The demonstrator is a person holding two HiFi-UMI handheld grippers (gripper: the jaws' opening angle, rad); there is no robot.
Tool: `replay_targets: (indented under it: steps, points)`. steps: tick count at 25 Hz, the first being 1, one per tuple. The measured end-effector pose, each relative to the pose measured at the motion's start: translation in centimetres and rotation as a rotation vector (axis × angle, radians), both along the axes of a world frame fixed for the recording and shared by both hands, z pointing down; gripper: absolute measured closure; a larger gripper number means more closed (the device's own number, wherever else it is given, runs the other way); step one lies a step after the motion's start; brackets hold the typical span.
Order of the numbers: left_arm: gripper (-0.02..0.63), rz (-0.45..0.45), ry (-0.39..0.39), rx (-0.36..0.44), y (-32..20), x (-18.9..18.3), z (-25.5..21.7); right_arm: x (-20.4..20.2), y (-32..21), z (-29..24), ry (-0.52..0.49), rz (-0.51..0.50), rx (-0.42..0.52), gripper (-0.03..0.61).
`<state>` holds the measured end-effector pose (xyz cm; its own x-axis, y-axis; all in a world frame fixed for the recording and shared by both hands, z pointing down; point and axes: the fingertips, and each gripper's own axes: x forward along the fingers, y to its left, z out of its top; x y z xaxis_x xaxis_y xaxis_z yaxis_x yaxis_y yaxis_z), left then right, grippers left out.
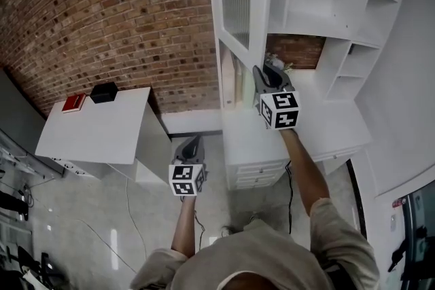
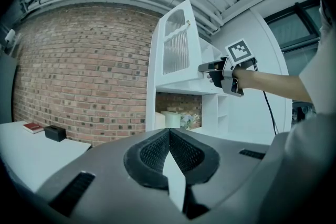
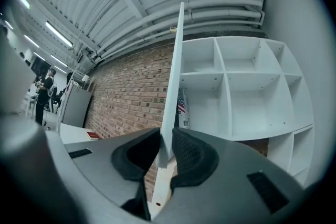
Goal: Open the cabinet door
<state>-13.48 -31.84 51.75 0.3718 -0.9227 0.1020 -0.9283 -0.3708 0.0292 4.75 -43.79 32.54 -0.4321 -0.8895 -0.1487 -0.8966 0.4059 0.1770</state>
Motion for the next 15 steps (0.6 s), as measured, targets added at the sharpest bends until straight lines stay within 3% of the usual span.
replay_targets:
  steps: [15]
  points:
    - [0.588,-0.093,0.004,0.019,0.7,0.3,-1.3,-6.0,1.6,0.2,0.029,-0.071,0.009,0.485]
